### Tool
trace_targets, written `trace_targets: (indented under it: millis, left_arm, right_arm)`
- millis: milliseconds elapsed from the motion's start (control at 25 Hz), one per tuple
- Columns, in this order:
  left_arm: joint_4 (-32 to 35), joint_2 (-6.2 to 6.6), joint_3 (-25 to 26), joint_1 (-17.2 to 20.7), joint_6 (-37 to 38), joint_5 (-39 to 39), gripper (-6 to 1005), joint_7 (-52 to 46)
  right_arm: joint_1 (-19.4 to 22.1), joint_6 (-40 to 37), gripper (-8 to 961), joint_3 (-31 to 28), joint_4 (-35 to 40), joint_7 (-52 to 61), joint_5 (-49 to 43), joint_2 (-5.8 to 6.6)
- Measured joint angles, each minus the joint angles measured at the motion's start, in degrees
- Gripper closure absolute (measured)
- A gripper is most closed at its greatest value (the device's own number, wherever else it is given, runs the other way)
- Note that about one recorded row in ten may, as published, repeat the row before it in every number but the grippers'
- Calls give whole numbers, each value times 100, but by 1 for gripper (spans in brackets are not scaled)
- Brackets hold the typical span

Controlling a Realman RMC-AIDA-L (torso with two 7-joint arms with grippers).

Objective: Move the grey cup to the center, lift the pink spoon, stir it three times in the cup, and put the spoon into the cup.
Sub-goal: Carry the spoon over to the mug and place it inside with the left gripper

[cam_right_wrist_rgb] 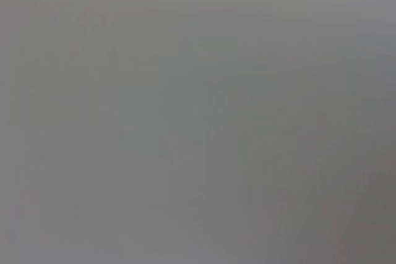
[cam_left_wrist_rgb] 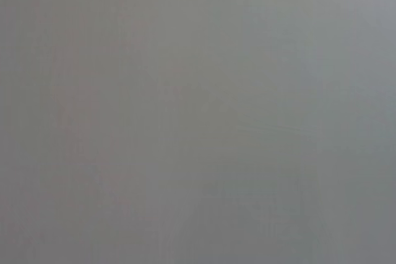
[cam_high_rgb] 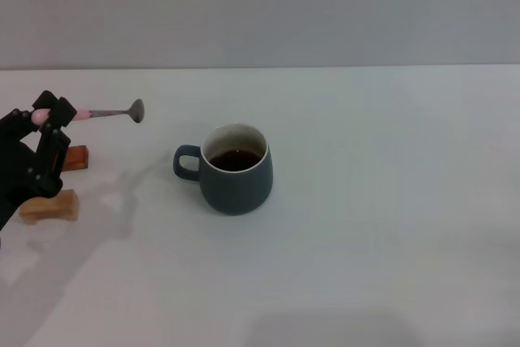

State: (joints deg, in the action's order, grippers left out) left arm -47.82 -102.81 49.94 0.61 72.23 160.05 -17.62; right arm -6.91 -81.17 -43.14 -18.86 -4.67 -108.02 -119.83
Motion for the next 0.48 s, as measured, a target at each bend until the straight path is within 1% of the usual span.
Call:
trace_targets:
  millis: [120,200,320,360,400,480]
  left_arm:
    - [-40,3,171,41,24,352,852,-193]
    - [-40,-11,176,17,21,404,852,-201]
    - [-4,-88,190,-76,-8,465,852,-203]
    - [-4,-88,190,-76,-8,465,852,-203]
    - [12,-163,193,-174,-37,480,852,-204]
    - [15,-201,177,-238,-67,506,852,-204]
  right_arm:
    - [138,-124,954,-2,-8,-4,175,0]
    - [141,-116,954,12,12,-5,216,0]
    - [120,8,954,-15,69,-4,248,7]
    - [120,8,954,-15,69,-4,248,7]
    - [114,39,954,-29,69,1,250,11]
    - [111,80,954,-38,71,1,254,6]
